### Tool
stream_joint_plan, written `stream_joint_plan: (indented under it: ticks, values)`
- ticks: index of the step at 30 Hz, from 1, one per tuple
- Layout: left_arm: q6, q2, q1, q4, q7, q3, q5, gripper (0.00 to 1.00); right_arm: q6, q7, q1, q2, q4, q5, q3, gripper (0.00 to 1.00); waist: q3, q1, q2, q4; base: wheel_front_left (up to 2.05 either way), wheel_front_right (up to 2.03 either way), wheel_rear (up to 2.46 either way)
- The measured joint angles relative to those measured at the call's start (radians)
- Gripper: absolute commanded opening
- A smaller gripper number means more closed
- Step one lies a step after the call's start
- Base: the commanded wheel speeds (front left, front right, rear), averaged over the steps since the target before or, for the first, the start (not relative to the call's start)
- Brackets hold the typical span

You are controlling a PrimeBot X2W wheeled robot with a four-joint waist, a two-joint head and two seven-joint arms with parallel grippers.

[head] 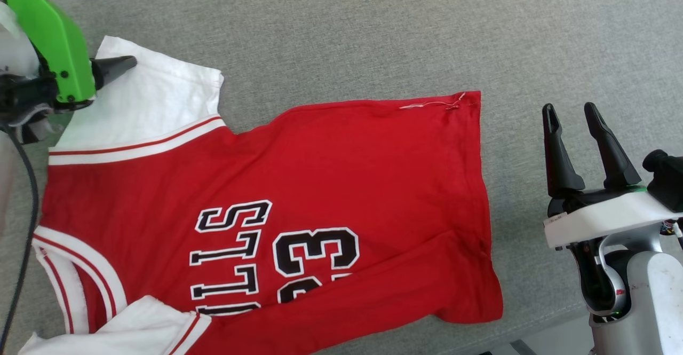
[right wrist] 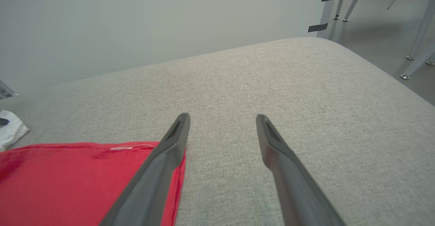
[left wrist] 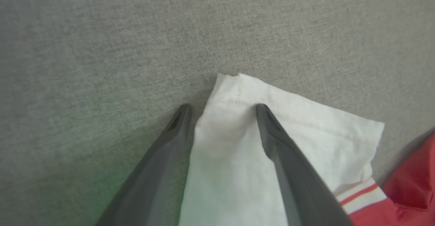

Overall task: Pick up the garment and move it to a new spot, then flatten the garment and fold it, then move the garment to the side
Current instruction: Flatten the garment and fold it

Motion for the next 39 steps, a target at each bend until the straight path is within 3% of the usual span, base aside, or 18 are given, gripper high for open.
stream_joint_plan:
  ticks: [2,3,4,5,6,11,16,26,39]
  values:
    - [0.002,0.007,-0.012,0.011,0.044,0.001,-0.022,1.0,0.0,-0.003,-0.003,0.0,0.012,0.005,0.0,1.0,0.008,-0.0001,0.0,-0.01,0.0,0.0,0.0]
    - [0.008,0.009,-0.019,0.014,0.066,0.003,-0.029,0.49,0.0,-0.003,-0.004,0.0,0.017,0.012,-0.001,1.0,0.013,-0.0001,0.0,-0.014,0.0,0.0,0.0]
    - [0.016,0.009,-0.022,0.019,0.078,0.012,-0.04,0.4,0.0,-0.003,-0.005,0.0,0.021,0.014,-0.001,1.0,0.017,-0.0001,0.0,-0.016,0.0,0.0,0.0]
    - [0.023,0.009,-0.022,0.023,0.08,0.022,-0.053,0.24,0.0,-0.002,-0.006,0.0,0.025,0.017,-0.001,1.0,0.02,-0.0001,0.0,-0.018,0.0,0.0,0.0]
    - [0.028,0.009,-0.022,0.027,0.084,0.03,-0.064,0.01,0.0,-0.001,-0.008,0.0,0.03,0.025,0.0,1.0,0.023,-0.0001,0.0,-0.019,0.0,0.0,0.0]
    - [0.039,0.0,-0.016,0.031,0.078,0.037,-0.085,0.0,0.0,0.021,-0.045,-0.017,0.051,0.062,0.014,1.0,0.022,-0.0001,-0.0001,-0.013,0.0,0.0,0.0]
    - [0.033,-0.017,-0.002,0.025,-0.004,0.009,-0.046,0.0,0.0,0.107,-0.09,-0.062,0.107,0.103,0.05,1.0,-0.001,0.0,-0.0001,0.006,0.0,0.0,0.0]
    - [-0.006,-0.085,0.012,-0.034,-0.203,-0.049,0.036,0.0,0.0,0.463,-0.235,-0.207,0.28,0.152,0.132,1.0,-0.068,0.0,-0.0001,0.1,0.0,0.0,0.0]
    - [-0.021,-0.111,0.022,-0.168,-0.271,-0.094,0.041,0.0,0.0,0.787,-0.374,-0.281,0.443,0.169,0.21,1.0,-0.085,-0.0001,-0.0001,0.26,0.0,0.0,0.0]
